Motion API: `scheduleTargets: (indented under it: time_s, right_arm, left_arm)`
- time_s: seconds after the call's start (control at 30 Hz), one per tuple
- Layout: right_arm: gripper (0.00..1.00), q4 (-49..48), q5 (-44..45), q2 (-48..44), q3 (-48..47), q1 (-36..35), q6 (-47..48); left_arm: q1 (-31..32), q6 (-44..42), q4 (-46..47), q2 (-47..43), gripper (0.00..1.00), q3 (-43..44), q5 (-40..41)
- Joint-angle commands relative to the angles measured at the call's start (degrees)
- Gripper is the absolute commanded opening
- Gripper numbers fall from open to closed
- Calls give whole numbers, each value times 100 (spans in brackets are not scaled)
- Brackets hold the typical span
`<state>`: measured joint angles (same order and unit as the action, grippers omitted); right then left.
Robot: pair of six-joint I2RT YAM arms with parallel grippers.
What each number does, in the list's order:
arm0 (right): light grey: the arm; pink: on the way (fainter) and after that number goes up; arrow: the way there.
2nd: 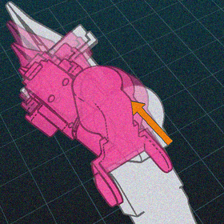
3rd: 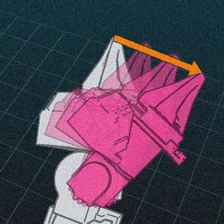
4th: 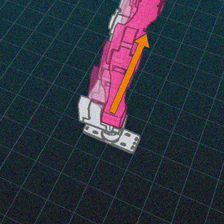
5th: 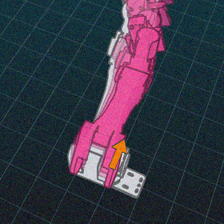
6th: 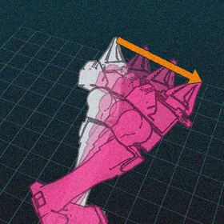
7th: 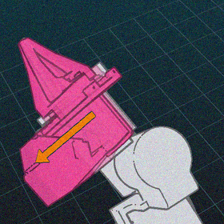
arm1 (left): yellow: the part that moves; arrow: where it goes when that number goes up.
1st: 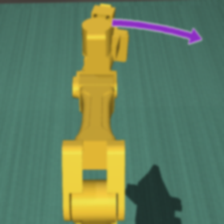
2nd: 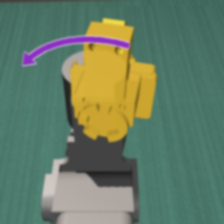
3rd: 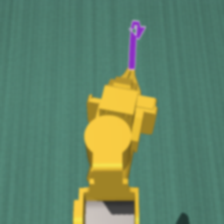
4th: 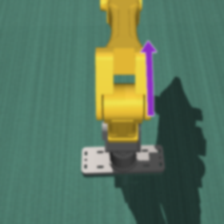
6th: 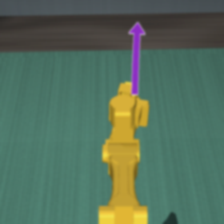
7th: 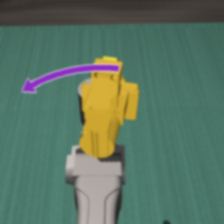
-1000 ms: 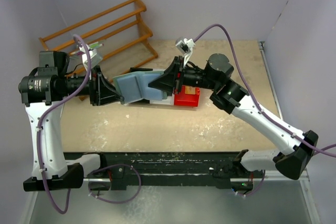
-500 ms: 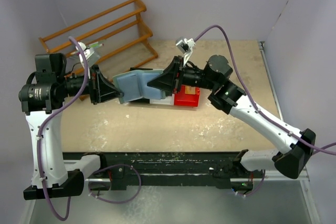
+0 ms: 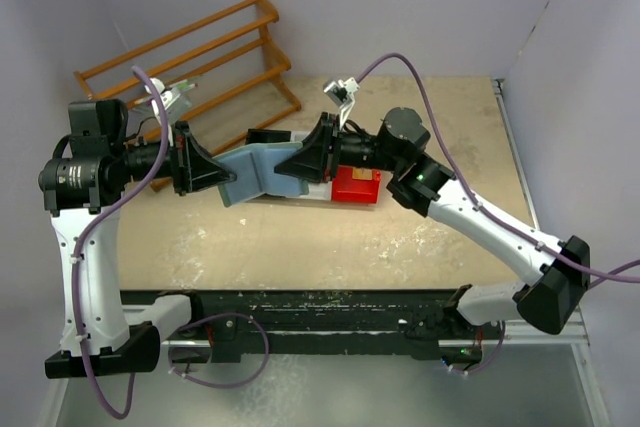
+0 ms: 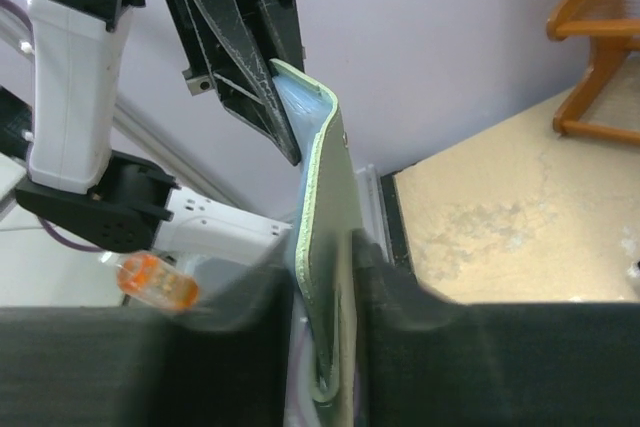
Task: Take the credit cards out of the card holder
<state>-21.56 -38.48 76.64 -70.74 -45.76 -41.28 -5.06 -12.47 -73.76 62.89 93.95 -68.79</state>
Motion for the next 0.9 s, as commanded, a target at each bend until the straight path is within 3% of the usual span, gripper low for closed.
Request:
scheduleTargets:
  time_s: [0.0,0.1,0.2,0.43,0.67,0.87]
  right_arm:
    - [47,-370,-50,29,-74,-21,-63]
    - [67,-366,19,98,-42,-72,-51]
    - [80,-111,469,79,-92,-422,459]
    - [84,687,1958,281,-447,-1100,1309]
    - [69,527,3099,277,-492,-1418,1617]
    - [29,280,3206,389,-545,-1541,1651]
  left_arm:
    - [23,-10,142,-52,5,56,-169]
    - [23,-37,77,-45,2,65,-178]
    - [23,14,74,-32,1,93,-193]
    - [23,342,179,19,0,146,-389]
    - [22,474,110,13,0,50,-898]
    - [23,595,122,3,1,17,-1309]
